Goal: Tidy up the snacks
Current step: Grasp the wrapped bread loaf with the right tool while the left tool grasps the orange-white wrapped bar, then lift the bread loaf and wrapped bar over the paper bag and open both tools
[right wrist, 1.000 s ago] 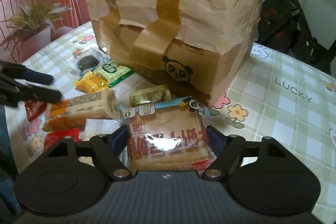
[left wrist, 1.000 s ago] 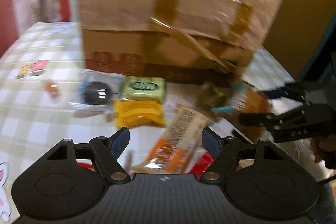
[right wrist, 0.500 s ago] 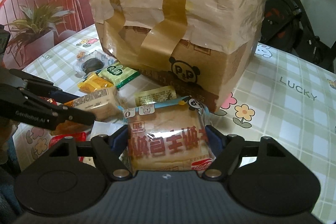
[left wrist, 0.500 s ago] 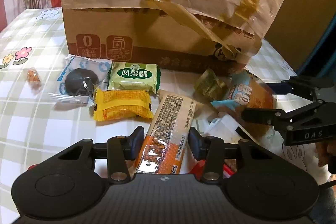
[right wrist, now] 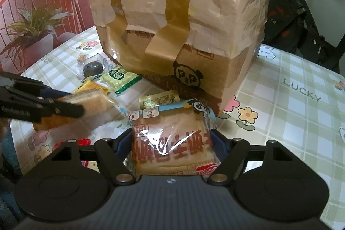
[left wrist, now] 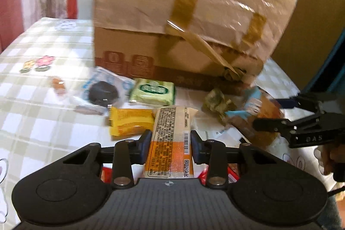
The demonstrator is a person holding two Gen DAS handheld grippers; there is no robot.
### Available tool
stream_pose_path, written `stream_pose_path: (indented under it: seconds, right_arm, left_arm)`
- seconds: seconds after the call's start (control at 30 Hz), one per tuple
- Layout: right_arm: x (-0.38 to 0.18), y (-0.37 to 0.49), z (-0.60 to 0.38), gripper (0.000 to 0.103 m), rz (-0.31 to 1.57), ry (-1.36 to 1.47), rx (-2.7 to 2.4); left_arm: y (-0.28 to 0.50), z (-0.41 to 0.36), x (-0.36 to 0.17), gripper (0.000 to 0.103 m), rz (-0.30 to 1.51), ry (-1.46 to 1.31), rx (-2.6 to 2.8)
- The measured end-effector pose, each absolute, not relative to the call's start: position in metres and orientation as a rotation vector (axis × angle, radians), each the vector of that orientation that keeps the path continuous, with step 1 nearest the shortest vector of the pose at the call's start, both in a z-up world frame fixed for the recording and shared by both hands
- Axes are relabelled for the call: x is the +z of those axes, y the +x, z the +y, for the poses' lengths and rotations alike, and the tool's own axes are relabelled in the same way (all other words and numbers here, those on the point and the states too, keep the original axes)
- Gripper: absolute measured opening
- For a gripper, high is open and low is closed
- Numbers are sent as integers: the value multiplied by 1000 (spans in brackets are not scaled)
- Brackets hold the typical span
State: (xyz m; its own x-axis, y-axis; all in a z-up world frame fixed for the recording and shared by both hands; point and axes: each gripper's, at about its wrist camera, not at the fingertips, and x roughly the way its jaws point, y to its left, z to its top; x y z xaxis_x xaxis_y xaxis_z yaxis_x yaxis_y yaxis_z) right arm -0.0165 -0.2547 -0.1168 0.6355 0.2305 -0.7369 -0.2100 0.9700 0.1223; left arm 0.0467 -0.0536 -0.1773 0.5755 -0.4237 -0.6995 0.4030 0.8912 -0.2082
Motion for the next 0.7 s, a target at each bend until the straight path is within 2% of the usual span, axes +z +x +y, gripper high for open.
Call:
stream_pose_path:
  seconds: [0.27,0.7]
  right_arm:
    - [-105,-28,-257,76,830,17,232]
    - [-77,-37,-233,75,775,1,295]
  left_arm:
    - [42,-31,-174,40,832,-97,-436]
    - [28,-17,-148,39,719,-125,-418]
